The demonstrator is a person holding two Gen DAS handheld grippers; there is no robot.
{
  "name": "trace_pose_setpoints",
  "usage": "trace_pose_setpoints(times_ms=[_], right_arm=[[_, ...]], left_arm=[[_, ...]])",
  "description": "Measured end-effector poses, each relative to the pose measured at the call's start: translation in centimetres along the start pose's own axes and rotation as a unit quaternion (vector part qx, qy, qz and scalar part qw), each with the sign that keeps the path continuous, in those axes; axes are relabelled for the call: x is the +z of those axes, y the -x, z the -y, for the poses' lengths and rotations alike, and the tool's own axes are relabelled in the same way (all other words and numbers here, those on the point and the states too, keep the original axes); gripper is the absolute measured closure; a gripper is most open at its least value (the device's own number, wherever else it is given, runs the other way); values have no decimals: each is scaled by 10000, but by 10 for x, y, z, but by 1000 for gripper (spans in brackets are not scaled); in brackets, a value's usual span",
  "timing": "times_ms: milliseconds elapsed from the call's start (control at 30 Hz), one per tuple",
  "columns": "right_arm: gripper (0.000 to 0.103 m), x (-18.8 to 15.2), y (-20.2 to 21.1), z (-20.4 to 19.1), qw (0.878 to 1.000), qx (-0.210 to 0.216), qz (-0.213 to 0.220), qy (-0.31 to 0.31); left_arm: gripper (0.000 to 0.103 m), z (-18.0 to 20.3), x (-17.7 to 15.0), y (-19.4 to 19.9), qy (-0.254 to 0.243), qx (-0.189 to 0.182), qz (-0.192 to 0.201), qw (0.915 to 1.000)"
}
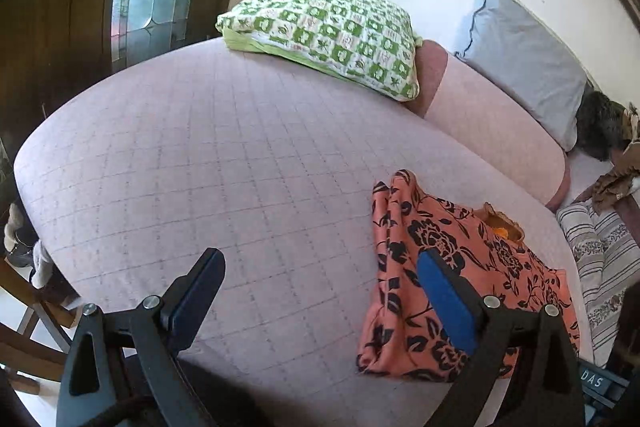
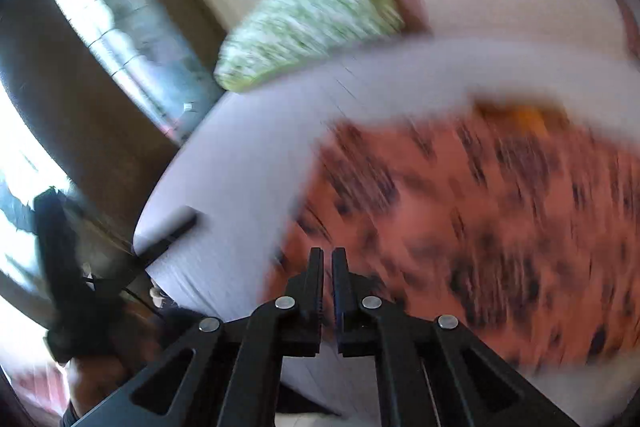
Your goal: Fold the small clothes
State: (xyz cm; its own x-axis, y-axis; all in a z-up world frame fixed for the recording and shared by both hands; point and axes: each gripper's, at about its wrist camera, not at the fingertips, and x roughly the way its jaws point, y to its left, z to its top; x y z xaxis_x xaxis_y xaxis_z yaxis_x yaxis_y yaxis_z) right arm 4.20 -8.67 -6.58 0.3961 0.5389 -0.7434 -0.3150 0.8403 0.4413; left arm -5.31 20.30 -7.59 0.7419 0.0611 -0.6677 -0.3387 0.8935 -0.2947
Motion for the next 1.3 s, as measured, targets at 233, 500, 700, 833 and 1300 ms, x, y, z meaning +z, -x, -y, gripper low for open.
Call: trace_pose_setpoints(times_ms=[233,500,700,833,1300], right_arm=[[3,-61,97,181,9527,-618,944,-2823],[9,-89,124,287,8824,-56,1548,-4443],[36,-68,111,315,8666,-379,1440,-4763],[84,-54,105,310,8803,-404,1325,-4538],[85,48,25,15,9965,-31,813,-182]], left_arm=[[6,51,-11,-24,-449,-595,-347,9966],[6,95,-29,-24,-1136,-681,-479,9900],[6,88,-28,-22,-1019,-524,-478,9923],[6,81,-26,-20,-934,-488,-430,9935],[6,-13,-10,2,278,-51,-21,9996]])
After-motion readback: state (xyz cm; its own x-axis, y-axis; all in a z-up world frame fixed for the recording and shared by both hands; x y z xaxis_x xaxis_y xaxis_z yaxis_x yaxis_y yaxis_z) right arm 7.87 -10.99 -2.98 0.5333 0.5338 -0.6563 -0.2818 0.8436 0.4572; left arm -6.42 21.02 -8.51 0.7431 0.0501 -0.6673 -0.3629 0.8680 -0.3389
